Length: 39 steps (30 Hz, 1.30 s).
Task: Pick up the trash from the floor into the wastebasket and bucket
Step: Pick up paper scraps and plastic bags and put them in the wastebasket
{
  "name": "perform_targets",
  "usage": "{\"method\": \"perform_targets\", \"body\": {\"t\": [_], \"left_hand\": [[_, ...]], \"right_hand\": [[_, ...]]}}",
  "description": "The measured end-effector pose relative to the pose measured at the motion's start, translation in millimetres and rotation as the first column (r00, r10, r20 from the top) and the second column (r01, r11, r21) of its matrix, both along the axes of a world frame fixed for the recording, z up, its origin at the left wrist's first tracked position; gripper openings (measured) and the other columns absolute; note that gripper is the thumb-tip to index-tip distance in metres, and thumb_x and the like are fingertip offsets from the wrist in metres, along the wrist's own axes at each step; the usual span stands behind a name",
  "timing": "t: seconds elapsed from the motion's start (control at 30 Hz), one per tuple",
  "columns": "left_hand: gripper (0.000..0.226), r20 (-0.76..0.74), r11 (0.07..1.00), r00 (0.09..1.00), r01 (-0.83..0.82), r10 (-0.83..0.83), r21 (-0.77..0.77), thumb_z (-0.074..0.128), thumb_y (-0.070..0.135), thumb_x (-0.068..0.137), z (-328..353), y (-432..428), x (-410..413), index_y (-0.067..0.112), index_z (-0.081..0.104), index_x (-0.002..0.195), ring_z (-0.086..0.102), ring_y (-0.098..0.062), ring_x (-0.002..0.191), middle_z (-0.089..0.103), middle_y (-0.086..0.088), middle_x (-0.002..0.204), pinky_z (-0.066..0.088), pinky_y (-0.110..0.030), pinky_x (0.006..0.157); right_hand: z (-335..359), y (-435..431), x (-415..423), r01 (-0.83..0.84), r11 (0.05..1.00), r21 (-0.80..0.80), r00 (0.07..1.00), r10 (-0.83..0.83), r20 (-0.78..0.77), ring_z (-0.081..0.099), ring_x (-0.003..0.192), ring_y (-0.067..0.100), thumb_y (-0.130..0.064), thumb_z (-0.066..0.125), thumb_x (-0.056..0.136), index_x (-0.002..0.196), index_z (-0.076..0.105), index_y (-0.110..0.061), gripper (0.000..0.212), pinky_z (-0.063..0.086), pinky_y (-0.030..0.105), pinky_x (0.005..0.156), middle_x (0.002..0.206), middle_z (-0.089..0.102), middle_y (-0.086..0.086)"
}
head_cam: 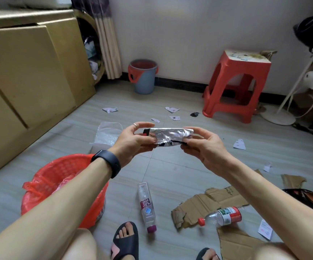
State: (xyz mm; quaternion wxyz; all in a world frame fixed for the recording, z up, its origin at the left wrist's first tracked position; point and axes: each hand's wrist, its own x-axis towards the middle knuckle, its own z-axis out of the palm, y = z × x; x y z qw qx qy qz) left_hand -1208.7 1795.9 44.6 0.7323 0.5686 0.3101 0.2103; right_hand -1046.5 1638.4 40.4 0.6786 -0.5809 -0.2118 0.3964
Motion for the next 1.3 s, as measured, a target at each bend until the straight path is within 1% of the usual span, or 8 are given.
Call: {"method": "perform_targets", "body": {"t": [0.1,0.33,0.6,0.7,0.83,1.0,1.13,1.3], "left_hand": [[0.02,-0.001,0.999,0.999,0.043,-0.043,0.006,0.064,-0.001,0.09,1.9,-0.8,-3.8,0.016,0.074,0.09,0.07,-0.022,0.074,0.072,-0.012,0.094,0.06,-0.029,0.073],[0.027,-0.108,0.981,0.975,0.194,-0.195,-0.02,0.054,0.023,0.096,3.9,8.7,-11.4,0.014,0.071,0.114,0.068,-0.016,0.089,0.074,-0.003,0.109,0.052,-0.033,0.084],[0.037,-0.221,0.916,0.974,0.133,-0.05,0.379,0.073,-0.001,0.083,-13.7,31.4,-25.0,0.02,0.07,0.114,0.057,-0.009,0.058,0.068,0.004,0.072,0.047,-0.019,0.055],[0.02,-0.316,0.755,0.944,0.137,0.096,0.641,0.078,0.013,0.082,-22.1,48.5,-42.3,0.02,0.077,0.1,0.06,0.005,0.062,0.072,0.007,0.079,0.049,-0.016,0.064],[0.014,-0.401,0.594,0.883,0.19,0.244,0.781,0.079,0.027,0.08,-33.8,69.5,-86.3,0.02,0.078,0.093,0.063,-0.007,0.076,0.069,0.012,0.079,0.043,-0.013,0.069],[0.006,-0.441,0.667,0.838,0.13,0.321,0.733,0.076,0.022,0.08,-61.1,91.0,-155.5,0.025,0.074,0.084,0.063,0.005,0.071,0.071,0.014,0.075,0.045,-0.013,0.068],[0.007,-0.61,0.65,0.653,0.229,0.449,0.725,0.069,0.025,0.077,-100.3,109.1,-202.8,0.031,0.071,0.079,0.067,-0.002,0.077,0.072,0.014,0.077,0.051,-0.022,0.067],[0.025,-0.85,0.564,0.301,0.645,0.433,0.515,0.055,0.031,0.083,-154.3,126.9,-222.7,0.035,0.069,0.104,0.067,-0.023,0.097,0.072,0.005,0.103,0.049,-0.03,0.07]], "right_hand": [[3.8,-0.3,-3.5,-0.038,0.999,0.0,0.997,0.038,-0.068,0.074,0.078,0.029,0.004,0.059,0.094,0.105,0.072,-0.004,0.02,0.062,0.031,0.078,0.097,0.075,0.018],[2.8,1.8,-0.8,-0.065,0.996,-0.063,0.997,0.063,-0.036,0.074,0.091,0.034,0.001,0.053,0.094,0.109,0.072,0.001,0.024,0.062,0.033,0.08,0.104,0.075,0.018],[-20.5,26.6,-25.0,-0.097,0.983,-0.153,0.946,0.139,0.293,0.073,0.075,0.027,-0.001,0.068,0.092,0.122,0.067,-0.014,0.033,0.062,0.038,0.078,0.09,0.075,0.012],[-25.9,42.8,-37.6,-0.094,0.963,-0.252,0.827,0.217,0.518,0.075,0.072,0.023,-0.006,0.069,0.092,0.117,0.07,-0.01,0.026,0.062,0.037,0.076,0.084,0.077,0.007],[-33.2,73.4,-62.5,-0.124,0.911,-0.392,0.556,0.391,0.733,0.071,0.065,0.012,-0.016,0.067,0.093,0.092,0.073,-0.023,0.009,0.057,0.03,0.07,0.075,0.074,-0.005],[-63.5,137.2,-107.5,-0.172,0.864,-0.473,0.377,0.501,0.779,0.062,0.081,0.02,-0.028,0.069,0.091,0.101,0.074,-0.019,0.014,0.047,0.03,0.079,0.096,0.063,0.002],[-125.2,166.2,-154.4,-0.264,0.758,-0.597,0.358,0.651,0.669,0.061,0.107,0.023,-0.034,0.062,0.094,0.126,0.058,-0.021,0.035,0.047,0.031,0.092,0.123,0.056,0.004],[-183.5,169.3,-179.5,-0.221,0.779,-0.587,0.51,0.605,0.612,0.042,0.132,0.021,-0.038,0.059,0.094,0.146,0.038,-0.015,0.06,0.032,0.029,0.108,0.141,0.046,0.007]]}}
